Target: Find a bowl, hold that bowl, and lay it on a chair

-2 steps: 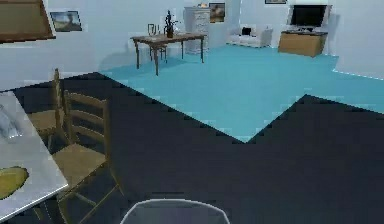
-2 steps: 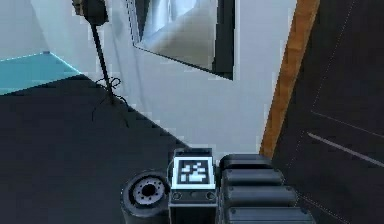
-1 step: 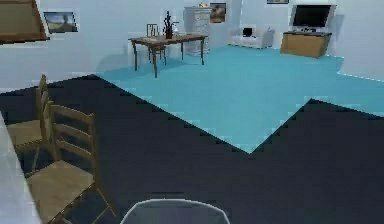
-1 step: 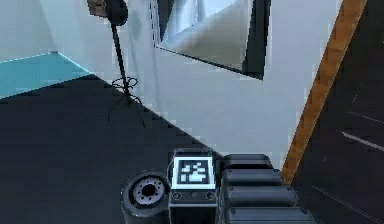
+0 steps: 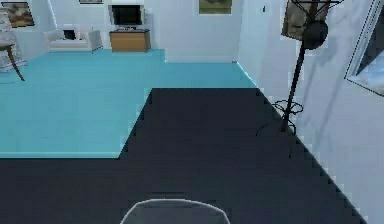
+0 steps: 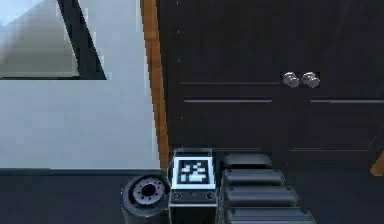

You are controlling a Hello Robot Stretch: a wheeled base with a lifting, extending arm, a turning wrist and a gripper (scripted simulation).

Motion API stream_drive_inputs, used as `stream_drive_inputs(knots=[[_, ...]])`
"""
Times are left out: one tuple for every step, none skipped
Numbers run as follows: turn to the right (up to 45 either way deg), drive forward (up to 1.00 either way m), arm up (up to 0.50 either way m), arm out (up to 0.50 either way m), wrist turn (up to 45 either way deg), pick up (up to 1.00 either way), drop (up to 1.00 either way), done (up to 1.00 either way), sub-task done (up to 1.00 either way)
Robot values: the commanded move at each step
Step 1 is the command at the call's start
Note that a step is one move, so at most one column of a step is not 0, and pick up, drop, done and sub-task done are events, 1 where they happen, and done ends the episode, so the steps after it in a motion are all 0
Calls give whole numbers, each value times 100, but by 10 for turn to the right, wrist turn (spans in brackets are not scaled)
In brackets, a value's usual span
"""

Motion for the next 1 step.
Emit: stream_drive_inputs(knots=[[450,0,0,0,0,0,0,0,0]])
